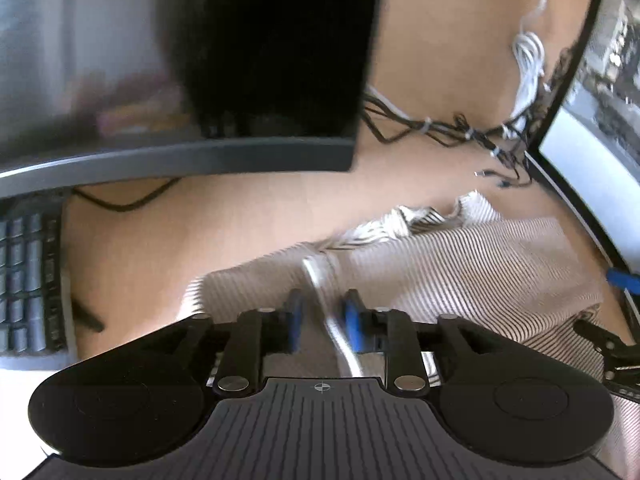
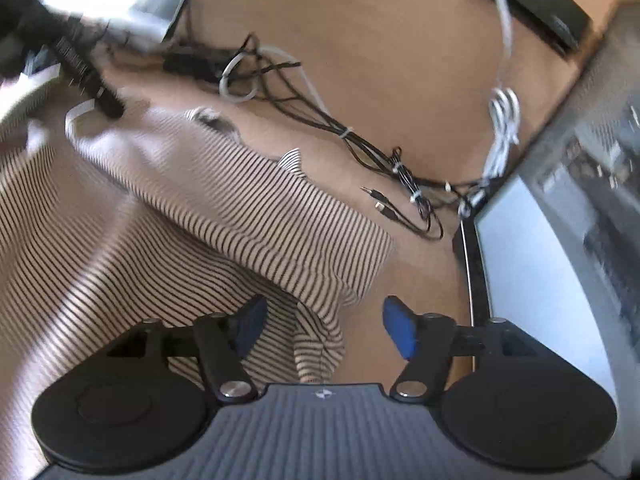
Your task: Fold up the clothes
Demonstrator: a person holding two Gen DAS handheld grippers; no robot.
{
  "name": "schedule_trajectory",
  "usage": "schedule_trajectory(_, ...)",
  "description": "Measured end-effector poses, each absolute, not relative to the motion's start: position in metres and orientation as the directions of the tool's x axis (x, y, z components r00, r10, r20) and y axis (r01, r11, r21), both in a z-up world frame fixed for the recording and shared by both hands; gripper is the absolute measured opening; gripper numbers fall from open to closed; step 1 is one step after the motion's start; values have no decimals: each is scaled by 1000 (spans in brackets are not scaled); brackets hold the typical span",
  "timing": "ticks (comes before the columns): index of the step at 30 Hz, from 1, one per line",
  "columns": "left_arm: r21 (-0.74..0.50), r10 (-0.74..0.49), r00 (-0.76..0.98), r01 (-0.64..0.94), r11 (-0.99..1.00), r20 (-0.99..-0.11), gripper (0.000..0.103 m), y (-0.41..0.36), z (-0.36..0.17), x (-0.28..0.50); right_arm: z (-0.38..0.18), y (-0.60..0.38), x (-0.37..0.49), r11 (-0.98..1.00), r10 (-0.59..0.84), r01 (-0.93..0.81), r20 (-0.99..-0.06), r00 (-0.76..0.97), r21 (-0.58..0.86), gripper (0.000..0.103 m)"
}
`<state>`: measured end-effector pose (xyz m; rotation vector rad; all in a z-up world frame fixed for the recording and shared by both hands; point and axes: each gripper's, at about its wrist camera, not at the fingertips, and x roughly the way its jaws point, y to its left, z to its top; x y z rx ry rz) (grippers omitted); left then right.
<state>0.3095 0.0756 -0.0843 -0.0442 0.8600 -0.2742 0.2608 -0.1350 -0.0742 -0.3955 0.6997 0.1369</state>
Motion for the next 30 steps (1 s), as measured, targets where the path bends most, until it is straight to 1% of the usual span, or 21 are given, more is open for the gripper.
schedule_trajectory(2,-187,-270,630,196,963,-728,30,94,-76,297,-64,-139,254,952,56,-242,-669,741,-188,68)
schedule_trajectory(3,-206,-281,638,191,960,-717,33,102,-70,289,-58,-141,251,964,89,-234,-675,732,-127,71)
schedule_trajectory(4,-225,-292,646,186,956,-705,39,110,-64,281,-53,-143,247,972,123,-226,-680,723,-65,76)
schedule_trajectory(6,-257,-307,666,176,950,-680,48,128,-55,263,-43,-147,240,977,190,-207,-681,707,59,81)
schedule_trajectory(7,-275,-317,676,172,946,-665,51,137,-50,253,-37,-149,237,973,224,-196,-679,699,120,82)
schedule_trajectory(9,-318,-345,693,173,932,-632,54,154,-44,235,-35,-140,233,961,276,-199,-683,676,192,82)
schedule_trajectory(11,-363,-373,710,174,915,-598,64,169,-39,215,-34,-128,230,946,324,-207,-687,650,251,82)
schedule_trajectory(13,-403,-387,724,164,900,-570,81,182,-37,198,-34,-115,227,927,372,-213,-687,624,309,82)
schedule_trajectory(16,-442,-381,741,127,888,-553,88,200,-36,176,-35,-96,219,896,436,-209,-690,577,392,82)
schedule_trajectory(19,-431,-346,755,94,898,-557,95,214,-35,158,-38,-79,211,854,501,-171,-689,523,491,83)
schedule_trajectory(22,-394,-299,770,68,917,-563,95,228,-34,142,-47,-65,206,801,560,-95,-685,466,591,82)
schedule_trajectory(23,-394,-289,774,56,918,-564,95,236,-34,135,-50,-59,205,783,580,-73,-683,444,618,81)
schedule_trajectory(24,-399,-282,775,43,916,-566,96,242,-35,131,-54,-53,204,765,601,-54,-681,417,642,73)
schedule_trajectory(25,-404,-275,775,29,914,-568,96,247,-36,126,-58,-44,204,750,621,-34,-684,382,661,59)
schedule_trajectory(26,-410,-271,775,17,912,-571,96,252,-38,123,-63,-35,204,738,637,-16,-688,348,674,53)
schedule_trajectory(30,-432,-268,773,-9,902,-575,96,265,-42,109,-72,3,207,734,655,-17,-700,283,679,49)
